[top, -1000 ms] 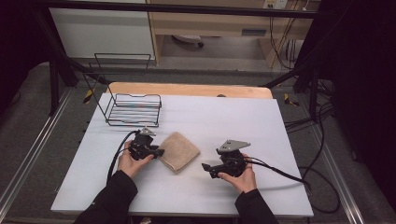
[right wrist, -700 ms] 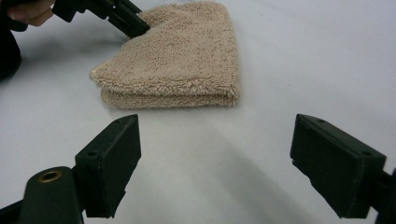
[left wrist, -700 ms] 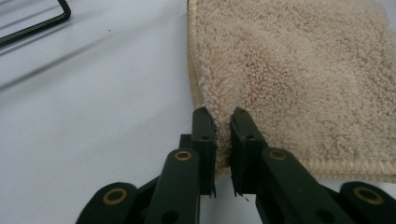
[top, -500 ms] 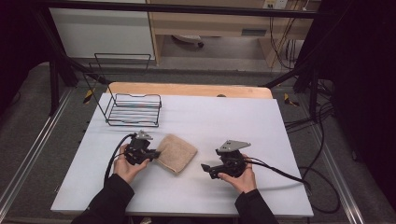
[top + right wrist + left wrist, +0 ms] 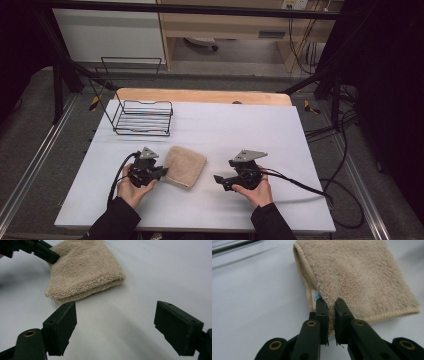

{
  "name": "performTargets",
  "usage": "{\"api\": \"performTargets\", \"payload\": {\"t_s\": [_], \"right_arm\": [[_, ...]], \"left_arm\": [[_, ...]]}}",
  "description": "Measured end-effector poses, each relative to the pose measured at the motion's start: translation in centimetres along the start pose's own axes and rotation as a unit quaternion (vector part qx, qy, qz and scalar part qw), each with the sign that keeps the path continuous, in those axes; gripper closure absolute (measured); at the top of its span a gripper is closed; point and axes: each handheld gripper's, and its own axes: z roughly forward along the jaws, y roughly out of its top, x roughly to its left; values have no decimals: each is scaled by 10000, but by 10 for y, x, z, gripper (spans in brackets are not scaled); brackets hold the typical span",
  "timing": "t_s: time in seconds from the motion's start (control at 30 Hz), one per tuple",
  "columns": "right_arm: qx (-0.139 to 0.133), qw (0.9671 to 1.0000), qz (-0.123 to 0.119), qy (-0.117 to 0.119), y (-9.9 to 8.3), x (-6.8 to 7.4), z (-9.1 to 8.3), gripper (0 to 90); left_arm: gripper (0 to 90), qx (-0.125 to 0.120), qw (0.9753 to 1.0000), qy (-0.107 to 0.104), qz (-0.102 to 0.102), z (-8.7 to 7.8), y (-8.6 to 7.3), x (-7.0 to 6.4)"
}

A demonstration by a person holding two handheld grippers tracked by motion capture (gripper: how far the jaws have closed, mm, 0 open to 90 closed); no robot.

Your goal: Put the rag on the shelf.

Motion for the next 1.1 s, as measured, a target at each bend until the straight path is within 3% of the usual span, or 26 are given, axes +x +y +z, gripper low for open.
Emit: {"api": "performTargets", "payload": {"t_s": [0.13, 0.23, 0.33, 0.47, 0.57, 0.67, 0.73, 0.87, 0.97, 1.1], "right_arm": [[38, 10000, -20, -47, -1, 0, 1, 182], [55, 10000, -44, -54, -1, 0, 2, 178], [44, 10000, -24, -42, -1, -1, 2, 170], [35, 10000, 19, -44, 0, -1, 1, 157], [36, 10000, 11, -57, 1, -2, 0, 147], [29, 10000, 16, -44, 1, -1, -1, 144], [41, 10000, 21, -38, 1, -2, -1, 142], [11, 10000, 18, -54, 2, -2, -3, 140], [-7, 10000, 21, -40, 2, -2, -4, 140], [5, 10000, 7, -50, 2, -2, -4, 141]], "left_arm": [[825, 118, 9999, -28, -42, 14, 3, 7], [804, 106, 9999, -52, -20, 11, 4, 10], [718, 72, 10000, -10, 60, 5, 11, 14], [468, -99, 9998, 92, 110, 0, 29, 19], [417, -177, 9995, 186, 170, 1, 46, 21], [367, -149, 9998, 89, 102, 12, 60, 23], [364, -60, 9997, 157, 162, 24, 67, 24], [393, 72, 9999, 96, 55, 44, 71, 28], [418, 89, 9999, 26, -53, 52, 71, 31], [464, 229, 9997, -12, -11, 62, 68, 33]]}}
